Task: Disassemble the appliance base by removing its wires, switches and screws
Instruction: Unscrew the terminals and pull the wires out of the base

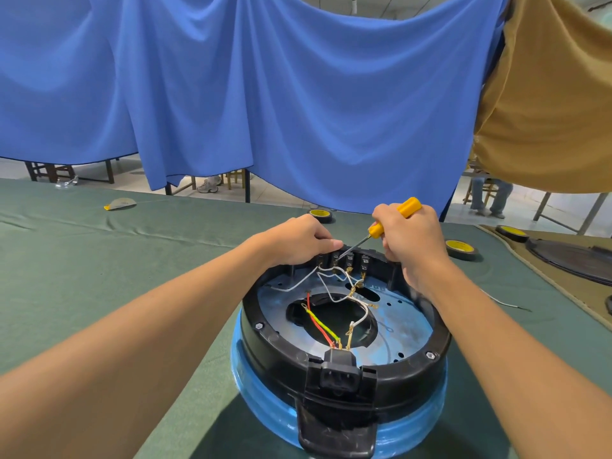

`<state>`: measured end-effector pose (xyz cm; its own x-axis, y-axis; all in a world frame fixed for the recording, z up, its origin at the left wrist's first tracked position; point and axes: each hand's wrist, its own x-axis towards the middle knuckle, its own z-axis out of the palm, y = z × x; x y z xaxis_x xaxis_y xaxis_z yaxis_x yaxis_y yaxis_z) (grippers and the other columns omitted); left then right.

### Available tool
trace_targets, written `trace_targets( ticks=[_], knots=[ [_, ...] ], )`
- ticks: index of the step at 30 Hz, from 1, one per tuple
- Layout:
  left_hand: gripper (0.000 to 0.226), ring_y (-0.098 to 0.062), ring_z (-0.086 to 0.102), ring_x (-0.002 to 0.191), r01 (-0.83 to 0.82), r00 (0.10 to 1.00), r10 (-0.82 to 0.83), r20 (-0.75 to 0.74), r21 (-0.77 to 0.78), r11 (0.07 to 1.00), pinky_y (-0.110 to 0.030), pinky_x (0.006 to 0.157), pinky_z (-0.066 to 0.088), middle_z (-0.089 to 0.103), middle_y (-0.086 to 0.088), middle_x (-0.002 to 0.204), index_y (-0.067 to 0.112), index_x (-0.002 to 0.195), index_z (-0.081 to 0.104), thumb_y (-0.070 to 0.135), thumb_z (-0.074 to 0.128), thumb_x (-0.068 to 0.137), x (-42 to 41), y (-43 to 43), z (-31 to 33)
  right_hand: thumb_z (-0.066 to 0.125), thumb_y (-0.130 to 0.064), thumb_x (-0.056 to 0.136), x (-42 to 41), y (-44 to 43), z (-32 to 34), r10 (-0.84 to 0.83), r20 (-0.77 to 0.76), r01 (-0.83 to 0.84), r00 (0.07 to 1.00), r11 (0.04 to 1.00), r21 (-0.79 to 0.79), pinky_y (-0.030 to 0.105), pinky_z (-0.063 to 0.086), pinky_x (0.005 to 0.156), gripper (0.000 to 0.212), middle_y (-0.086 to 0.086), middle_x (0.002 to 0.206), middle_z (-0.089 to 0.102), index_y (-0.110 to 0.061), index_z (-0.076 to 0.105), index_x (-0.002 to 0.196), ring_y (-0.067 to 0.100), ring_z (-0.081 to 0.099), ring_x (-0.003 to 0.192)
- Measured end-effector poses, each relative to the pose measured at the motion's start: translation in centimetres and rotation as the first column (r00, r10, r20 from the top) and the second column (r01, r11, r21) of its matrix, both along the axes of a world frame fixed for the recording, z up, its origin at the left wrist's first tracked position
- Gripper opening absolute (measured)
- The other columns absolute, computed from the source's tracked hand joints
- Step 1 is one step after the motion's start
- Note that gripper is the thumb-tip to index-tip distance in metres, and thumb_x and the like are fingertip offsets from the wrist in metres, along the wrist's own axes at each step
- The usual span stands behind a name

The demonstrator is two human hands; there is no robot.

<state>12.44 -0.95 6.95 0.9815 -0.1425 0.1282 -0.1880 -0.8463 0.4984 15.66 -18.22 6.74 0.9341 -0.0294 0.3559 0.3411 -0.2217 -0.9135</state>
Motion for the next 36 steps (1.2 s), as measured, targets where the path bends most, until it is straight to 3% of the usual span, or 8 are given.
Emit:
trace_targets(
  ticks=[4,10,15,19,22,26,32,36],
  knots=[
    [0.05,-0.01,0.021,0.044,0.0,1.0,0.0,0.003,-0.005,1.0,-0.027,0.051,0.02,0.022,0.003,0.056,0.014,0.059,0.032,0.039,0.051,0.098,0.0,0.0,0.1,0.054,-0.013,0.08,1.0,0.6,1.3,0.008,-0.159,-0.001,0.987,0.999,0.04,0.027,0.023,0.046,0.005,0.013,0.066,0.04,-0.008,0.052,0.078,0.02,0.03,0.052],
    [0.05,-0.013,0.022,0.049,0.009,1.0,-0.009,0.01,0.016,1.0,-0.028,0.051,0.021,0.023,0.001,0.057,0.013,0.059,0.031,0.038,0.05,0.098,0.0,0.0,0.1,0.048,-0.006,0.078,2.6,2.0,2.0,-0.014,-0.314,0.04,0.949,0.996,0.077,0.024,0.018,0.046,0.019,0.009,0.069,0.034,-0.016,0.032,0.071,0.018,0.019,0.052],
    [0.051,-0.015,0.023,0.052,0.026,1.0,-0.026,0.017,0.012,1.0,-0.028,0.052,0.022,0.023,0.0,0.057,0.013,0.057,0.031,0.037,0.05,0.098,0.0,0.0,0.2,0.049,-0.005,0.077,2.5,1.8,2.0,0.023,-0.31,0.013,0.95,0.993,0.115,0.025,0.018,0.046,0.021,0.008,0.066,0.032,-0.016,0.032,0.071,0.017,0.019,0.051],
    [0.05,-0.013,0.023,0.049,0.009,1.0,-0.009,0.017,0.017,1.0,-0.027,0.051,0.022,0.024,0.001,0.057,0.014,0.058,0.032,0.039,0.05,0.098,0.2,0.0,0.0,0.062,-0.015,0.083,1.1,0.2,1.6,0.09,-0.199,-0.071,0.976,0.993,0.097,0.021,0.025,0.039,0.019,0.007,0.054,0.049,-0.01,0.049,0.07,0.012,0.034,0.039],
    [0.049,-0.013,0.025,0.049,0.006,1.0,-0.006,0.013,0.016,1.0,-0.027,0.051,0.023,0.025,0.001,0.057,0.013,0.059,0.037,0.041,0.05,0.098,0.2,0.1,0.0,0.067,-0.018,0.086,-0.2,-1.0,0.9,0.122,-0.153,-0.1,0.981,0.985,0.144,0.019,0.032,0.037,0.029,0.001,0.044,0.051,-0.005,0.056,0.062,0.009,0.04,0.037],
    [0.05,-0.014,0.023,0.052,0.024,1.0,-0.024,0.011,0.005,1.0,-0.028,0.052,0.023,0.024,0.001,0.057,0.013,0.058,0.033,0.039,0.05,0.098,0.1,0.0,0.0,0.068,-0.016,0.087,-1.0,-1.7,0.6,0.138,-0.119,-0.117,0.983,0.978,0.17,0.021,0.035,0.04,0.027,0.005,0.05,0.053,-0.002,0.062,0.065,0.011,0.044,0.041],
    [0.051,-0.014,0.023,0.051,0.011,1.0,-0.011,0.014,0.009,1.0,-0.027,0.052,0.022,0.024,0.002,0.057,0.015,0.057,0.032,0.039,0.05,0.098,0.1,0.0,0.0,0.067,-0.008,0.082,-1.1,-1.4,0.5,0.112,-0.066,-0.105,0.992,0.99,0.096,0.02,0.037,0.04,0.022,0.006,0.051,0.057,-0.003,0.057,0.063,0.01,0.046,0.04],
    [0.05,-0.014,0.025,0.051,0.01,1.0,-0.01,0.008,0.005,1.0,-0.027,0.052,0.023,0.025,0.001,0.057,0.014,0.057,0.035,0.04,0.05,0.098,0.2,0.0,0.0,0.064,-0.007,0.079,-0.5,-1.0,0.9,0.064,-0.128,-0.05,0.99,0.993,0.104,0.016,0.029,0.036,0.021,0.005,0.045,0.053,-0.006,0.051,0.062,0.007,0.042,0.033]
  ],
)
